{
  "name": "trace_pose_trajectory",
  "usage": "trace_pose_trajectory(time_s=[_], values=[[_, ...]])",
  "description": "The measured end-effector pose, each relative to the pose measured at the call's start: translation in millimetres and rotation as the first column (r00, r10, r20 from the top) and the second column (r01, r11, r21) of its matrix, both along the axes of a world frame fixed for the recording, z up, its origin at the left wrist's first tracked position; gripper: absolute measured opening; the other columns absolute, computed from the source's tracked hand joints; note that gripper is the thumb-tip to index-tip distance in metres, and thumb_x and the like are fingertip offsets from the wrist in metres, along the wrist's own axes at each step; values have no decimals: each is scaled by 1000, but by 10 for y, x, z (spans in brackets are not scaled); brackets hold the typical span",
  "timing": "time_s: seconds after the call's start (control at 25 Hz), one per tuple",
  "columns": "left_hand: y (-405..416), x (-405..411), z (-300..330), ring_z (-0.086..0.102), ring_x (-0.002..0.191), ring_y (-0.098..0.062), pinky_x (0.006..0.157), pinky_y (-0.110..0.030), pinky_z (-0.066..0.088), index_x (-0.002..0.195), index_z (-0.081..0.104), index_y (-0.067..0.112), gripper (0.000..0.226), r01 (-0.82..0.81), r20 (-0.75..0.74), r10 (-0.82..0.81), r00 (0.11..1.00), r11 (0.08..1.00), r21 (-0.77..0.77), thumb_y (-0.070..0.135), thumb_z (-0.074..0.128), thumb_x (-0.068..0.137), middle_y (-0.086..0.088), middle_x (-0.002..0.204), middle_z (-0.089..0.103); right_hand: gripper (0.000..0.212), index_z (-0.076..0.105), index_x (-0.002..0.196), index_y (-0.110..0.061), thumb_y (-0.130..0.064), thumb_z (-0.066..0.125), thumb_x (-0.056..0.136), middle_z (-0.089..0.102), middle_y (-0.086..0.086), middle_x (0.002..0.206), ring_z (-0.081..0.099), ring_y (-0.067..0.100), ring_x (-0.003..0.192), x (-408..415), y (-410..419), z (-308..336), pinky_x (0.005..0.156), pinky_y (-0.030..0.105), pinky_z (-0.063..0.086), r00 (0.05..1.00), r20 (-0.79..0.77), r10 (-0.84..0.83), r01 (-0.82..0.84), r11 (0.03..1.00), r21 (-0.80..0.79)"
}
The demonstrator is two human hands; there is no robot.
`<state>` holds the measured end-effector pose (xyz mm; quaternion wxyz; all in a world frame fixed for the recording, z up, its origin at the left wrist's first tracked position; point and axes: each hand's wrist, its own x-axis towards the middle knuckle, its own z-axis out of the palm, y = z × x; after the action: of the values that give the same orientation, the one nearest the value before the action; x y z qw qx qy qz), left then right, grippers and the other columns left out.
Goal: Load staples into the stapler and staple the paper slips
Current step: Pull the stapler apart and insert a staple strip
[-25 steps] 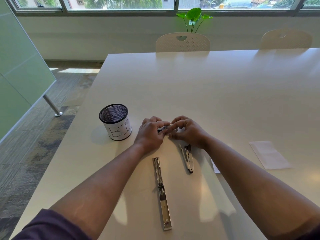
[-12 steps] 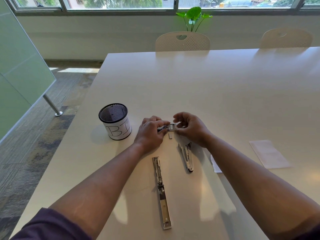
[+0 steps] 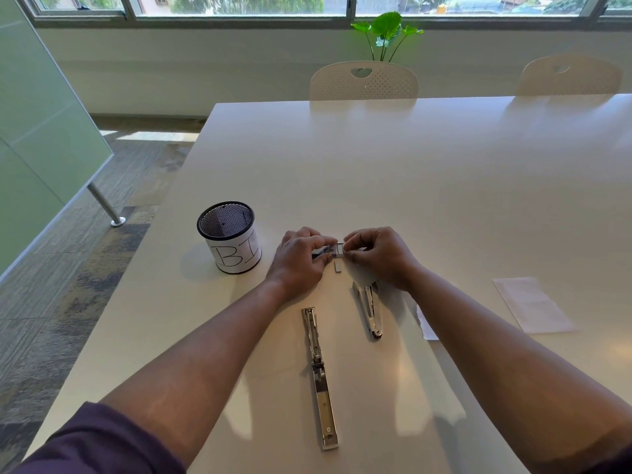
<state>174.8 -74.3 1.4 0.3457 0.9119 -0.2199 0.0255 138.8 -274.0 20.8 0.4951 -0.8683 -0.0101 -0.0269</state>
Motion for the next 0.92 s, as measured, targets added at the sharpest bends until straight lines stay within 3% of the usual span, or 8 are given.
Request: trace_pose_trajectory(time_s=[0.08,0.2,0.36,0.6,0.76,0.92], values=[[6,3,-1,44,116,-17,101,-38,43,127,68,30,33,7,-8,-7,1000,1000,-12,30,68,94,7,119,61,7,80,92,-12,-11,75,87,71,-2,110,65,9,97,8,5,-6,82,24,51,1000,8,12,-12,1000,-9],[10,7,-6,47,116,-16,100,-37,44,128,66,30,37,4,-10,-5,1000,999,-54,27,71,91,9,118,66,6,81,90,-10,-9,76,86,73,-1,108,68,13,97,24,24,-15,86,33,55,1000,17,8,-8,1000,-4],[-2,-1,-2,52,108,-14,85,-30,46,128,58,36,47,-21,-43,15,999,991,-130,27,78,86,17,101,64,4,81,87,-10,-12,80,83,76,0,104,70,16,96,48,41,-20,92,43,56,1000,-3,16,-16,1000,12],[0,-12,30,65,103,-20,88,-44,56,127,56,31,53,-31,-69,17,997,977,-209,26,83,81,10,100,70,13,79,88,-12,-18,86,79,77,1,99,73,16,92,62,95,-47,88,43,59,1000,-4,-3,3,1000,20],[3,-33,56,72,95,-16,88,-43,59,126,59,20,54,-21,-69,2,998,964,-263,21,86,79,3,102,74,21,77,95,-18,-25,86,78,75,-1,90,71,17,83,55,81,-42,76,37,60,1000,-1,-8,8,1000,-4],[7,-49,68,73,94,-13,88,-37,61,121,62,14,51,-54,-102,25,994,954,-295,18,88,77,-2,105,74,23,76,103,-21,-22,83,82,74,-2,94,70,13,86,38,37,-35,77,33,60,1000,-4,4,-4,1000,-22]])
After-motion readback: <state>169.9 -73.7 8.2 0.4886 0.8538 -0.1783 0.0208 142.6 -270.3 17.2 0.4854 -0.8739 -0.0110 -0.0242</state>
